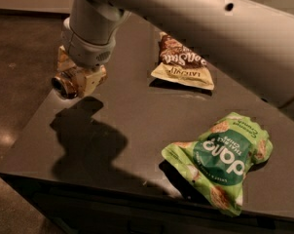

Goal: Place orange can upright

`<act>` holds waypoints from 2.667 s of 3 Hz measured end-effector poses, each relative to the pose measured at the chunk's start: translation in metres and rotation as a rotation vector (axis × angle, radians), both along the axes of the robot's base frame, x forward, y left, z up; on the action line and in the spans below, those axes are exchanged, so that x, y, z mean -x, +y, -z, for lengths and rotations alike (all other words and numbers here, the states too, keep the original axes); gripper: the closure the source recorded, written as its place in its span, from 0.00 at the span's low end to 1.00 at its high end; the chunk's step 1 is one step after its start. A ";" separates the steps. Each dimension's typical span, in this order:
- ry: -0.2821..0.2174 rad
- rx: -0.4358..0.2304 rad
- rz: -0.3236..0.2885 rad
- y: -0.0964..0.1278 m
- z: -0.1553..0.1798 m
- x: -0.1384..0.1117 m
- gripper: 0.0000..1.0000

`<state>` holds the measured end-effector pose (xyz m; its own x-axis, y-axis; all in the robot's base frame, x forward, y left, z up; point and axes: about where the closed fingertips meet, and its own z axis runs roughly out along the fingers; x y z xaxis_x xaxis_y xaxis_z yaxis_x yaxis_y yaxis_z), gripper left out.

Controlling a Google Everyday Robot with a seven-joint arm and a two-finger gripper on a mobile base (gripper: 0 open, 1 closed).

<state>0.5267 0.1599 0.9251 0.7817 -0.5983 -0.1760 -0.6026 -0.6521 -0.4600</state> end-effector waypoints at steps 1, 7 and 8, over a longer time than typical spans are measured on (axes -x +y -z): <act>-0.016 -0.062 0.178 -0.010 -0.011 -0.007 1.00; 0.338 -0.438 0.469 -0.050 -0.011 -0.062 1.00; 0.539 -0.617 0.556 -0.065 -0.001 -0.071 1.00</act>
Offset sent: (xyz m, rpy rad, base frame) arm 0.0332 -0.0350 0.0347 0.1898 -0.0205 -0.5140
